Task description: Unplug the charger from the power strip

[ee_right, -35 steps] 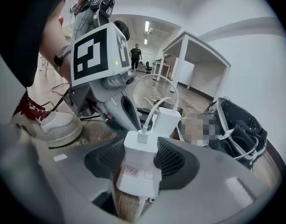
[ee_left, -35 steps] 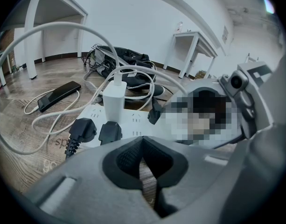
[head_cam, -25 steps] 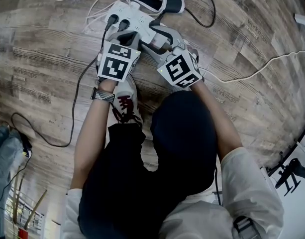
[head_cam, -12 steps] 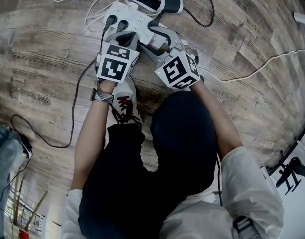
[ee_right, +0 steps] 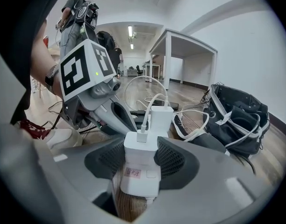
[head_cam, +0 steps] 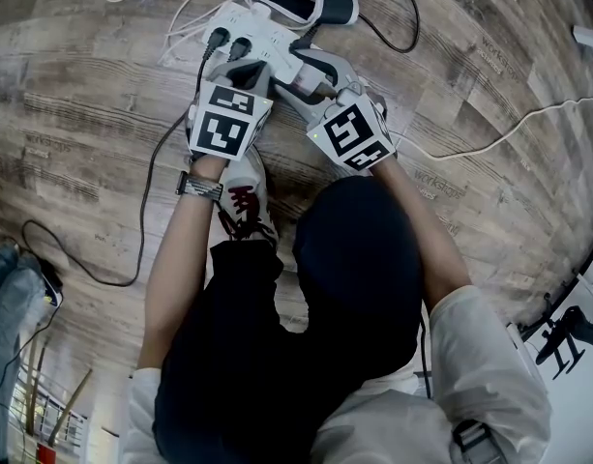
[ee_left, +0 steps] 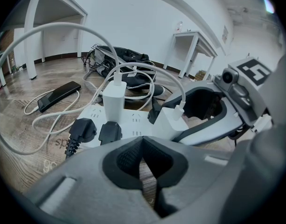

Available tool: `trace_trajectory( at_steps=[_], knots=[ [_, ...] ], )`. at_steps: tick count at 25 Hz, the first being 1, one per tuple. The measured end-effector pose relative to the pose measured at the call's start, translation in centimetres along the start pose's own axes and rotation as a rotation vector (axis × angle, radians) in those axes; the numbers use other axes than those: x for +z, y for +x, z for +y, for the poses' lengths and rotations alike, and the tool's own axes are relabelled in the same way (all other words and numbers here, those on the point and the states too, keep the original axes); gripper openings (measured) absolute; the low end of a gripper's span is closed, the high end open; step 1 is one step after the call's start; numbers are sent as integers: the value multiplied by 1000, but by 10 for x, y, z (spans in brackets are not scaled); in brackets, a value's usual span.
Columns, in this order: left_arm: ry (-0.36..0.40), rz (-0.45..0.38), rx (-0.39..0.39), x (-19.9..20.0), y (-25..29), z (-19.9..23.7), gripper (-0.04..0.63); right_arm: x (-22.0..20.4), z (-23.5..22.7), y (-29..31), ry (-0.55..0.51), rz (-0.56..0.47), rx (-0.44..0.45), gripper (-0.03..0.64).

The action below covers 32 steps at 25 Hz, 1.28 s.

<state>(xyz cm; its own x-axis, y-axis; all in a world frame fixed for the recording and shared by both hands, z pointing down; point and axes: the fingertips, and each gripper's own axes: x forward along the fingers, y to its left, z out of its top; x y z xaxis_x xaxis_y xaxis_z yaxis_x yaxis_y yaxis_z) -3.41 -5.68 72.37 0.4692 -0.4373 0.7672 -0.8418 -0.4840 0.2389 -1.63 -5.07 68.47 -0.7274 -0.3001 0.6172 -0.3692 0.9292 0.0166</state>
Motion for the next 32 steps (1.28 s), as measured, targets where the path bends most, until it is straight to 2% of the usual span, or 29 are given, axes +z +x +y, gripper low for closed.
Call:
trace_trajectory(
  at_steps=[10,14,18,22,28,32],
  knots=[
    [-1,1,-2,-1,0,1,2,-1,0,1,44,-4,21,223],
    [-4,4,-4,-1,0,0,2,-4,-3,2,111,-20,32,259],
    [-5,4,-5,-1,0,0,2,-3,0,3,80,-11,48,225],
    [-8,2,-7,-1,1,0,2,-3,2,3,54,10,45,224],
    [-6,4,-7,-1,0,0,2,-4,6,2,-68,63,9,222],
    [-3,2,-5,-1,0,0,2,-4,5,2,-31,53,10,222]
  ],
)
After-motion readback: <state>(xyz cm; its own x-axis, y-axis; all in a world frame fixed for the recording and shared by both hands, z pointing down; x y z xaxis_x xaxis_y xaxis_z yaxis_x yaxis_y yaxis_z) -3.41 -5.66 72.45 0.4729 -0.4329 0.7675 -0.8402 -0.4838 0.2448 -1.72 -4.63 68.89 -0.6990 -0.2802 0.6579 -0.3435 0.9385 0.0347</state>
